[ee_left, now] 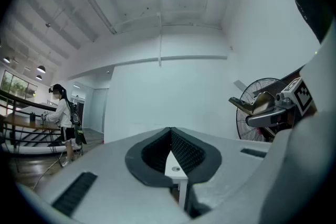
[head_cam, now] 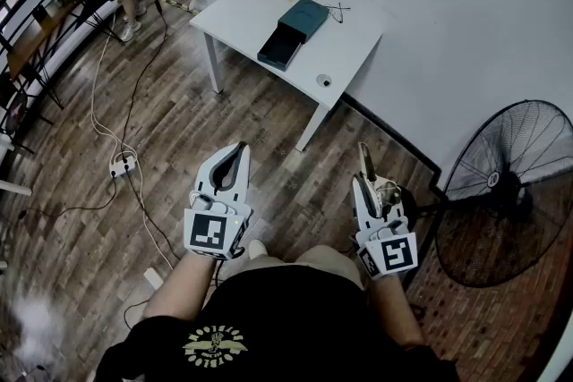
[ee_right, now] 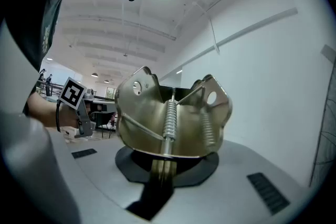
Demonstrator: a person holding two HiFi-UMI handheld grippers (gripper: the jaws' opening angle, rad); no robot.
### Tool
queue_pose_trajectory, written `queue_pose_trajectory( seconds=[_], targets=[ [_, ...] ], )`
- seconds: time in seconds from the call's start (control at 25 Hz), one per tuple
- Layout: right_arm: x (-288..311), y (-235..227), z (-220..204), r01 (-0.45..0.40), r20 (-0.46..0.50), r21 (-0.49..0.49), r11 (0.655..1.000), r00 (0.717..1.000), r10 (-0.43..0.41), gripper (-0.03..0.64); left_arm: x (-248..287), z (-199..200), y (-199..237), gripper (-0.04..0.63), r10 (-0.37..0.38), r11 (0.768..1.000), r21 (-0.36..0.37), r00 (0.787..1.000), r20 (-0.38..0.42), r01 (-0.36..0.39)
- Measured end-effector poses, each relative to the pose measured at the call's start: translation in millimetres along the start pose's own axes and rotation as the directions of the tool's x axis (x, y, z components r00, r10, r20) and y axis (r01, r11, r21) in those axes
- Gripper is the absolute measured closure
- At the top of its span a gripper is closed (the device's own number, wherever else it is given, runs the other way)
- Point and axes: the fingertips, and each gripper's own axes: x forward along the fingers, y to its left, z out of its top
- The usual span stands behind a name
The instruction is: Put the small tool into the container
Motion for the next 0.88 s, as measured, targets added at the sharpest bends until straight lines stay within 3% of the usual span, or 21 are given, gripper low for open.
queue_pose_trajectory(
  seconds=[0.4, 0.88],
  targets=[
    [34, -10, 2, -0.037, 0.018, 0.001, 0.999, 0.999, 0.037, 0.574, 10, -4, 10, 0.588, 0.014, 1.000, 0.019, 1.000, 0.020, -0.014],
    [112, -94, -15, -0.113, 0.037, -0.015, 0.993, 0.993, 0.114, 0.574, 91, 3, 18, 0.588, 0.034, 0.997, 0.061, 0.999, 0.040, -0.036]
  ],
)
